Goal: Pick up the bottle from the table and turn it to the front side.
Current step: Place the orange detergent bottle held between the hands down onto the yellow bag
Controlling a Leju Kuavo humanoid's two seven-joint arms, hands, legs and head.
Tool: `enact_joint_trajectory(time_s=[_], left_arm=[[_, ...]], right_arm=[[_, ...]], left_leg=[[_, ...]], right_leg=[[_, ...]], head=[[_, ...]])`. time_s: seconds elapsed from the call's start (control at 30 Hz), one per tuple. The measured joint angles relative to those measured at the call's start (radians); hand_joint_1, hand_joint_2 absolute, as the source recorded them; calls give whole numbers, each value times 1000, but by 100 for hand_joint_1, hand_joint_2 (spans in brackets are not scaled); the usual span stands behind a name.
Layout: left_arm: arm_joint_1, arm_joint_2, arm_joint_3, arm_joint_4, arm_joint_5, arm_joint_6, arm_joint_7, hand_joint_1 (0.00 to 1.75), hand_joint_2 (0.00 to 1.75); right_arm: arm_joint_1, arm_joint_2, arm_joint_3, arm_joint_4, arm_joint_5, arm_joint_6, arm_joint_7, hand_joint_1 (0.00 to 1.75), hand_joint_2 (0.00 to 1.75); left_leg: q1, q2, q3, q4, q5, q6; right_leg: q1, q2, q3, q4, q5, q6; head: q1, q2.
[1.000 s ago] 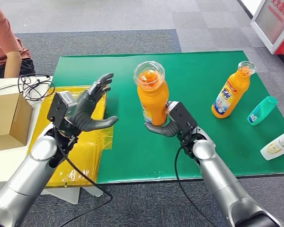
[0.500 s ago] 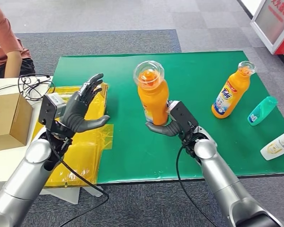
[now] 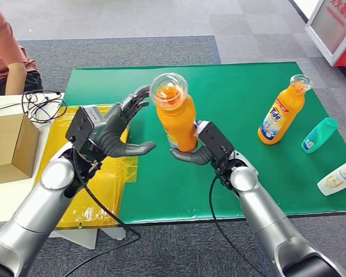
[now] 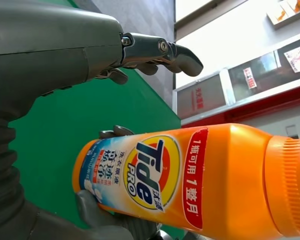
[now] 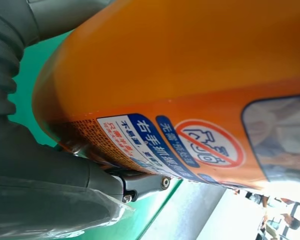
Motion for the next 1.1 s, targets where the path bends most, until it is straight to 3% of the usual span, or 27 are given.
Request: enact_joint_trajectory(time_s=[0.27, 0.87, 1.0, 1.1], left_arm=[[-34, -16, -25, 4, 65, -48, 34, 0, 175], [-117, -58, -77, 69, 0, 23, 69, 0, 175], [-124, -62, -78, 74, -12, 24, 72, 175, 175], [-126, -62, -79, 75, -13, 17, 72, 175, 175]], right_arm=[[-17, 10, 13, 16, 7, -1, 1, 175, 175], [-53, 41, 97, 14, 83, 5, 18, 175, 175], [-53, 41, 106, 0, 98, 6, 29, 175, 175], [-55, 41, 107, -6, 100, 4, 33, 175, 175]], left_leg=[[0, 0, 0, 0, 0, 0], [0, 0, -1, 0, 0, 0], [0, 0, -1, 0, 0, 0], [0, 0, -1, 0, 0, 0]], right_leg=[[0, 0, 0, 0, 0, 0], [0, 0, 0, 0, 0, 0], [0, 0, 0, 0, 0, 0], [0, 0, 0, 0, 0, 0]], head=[[0, 0], [0, 0], [0, 0], [0, 0]])
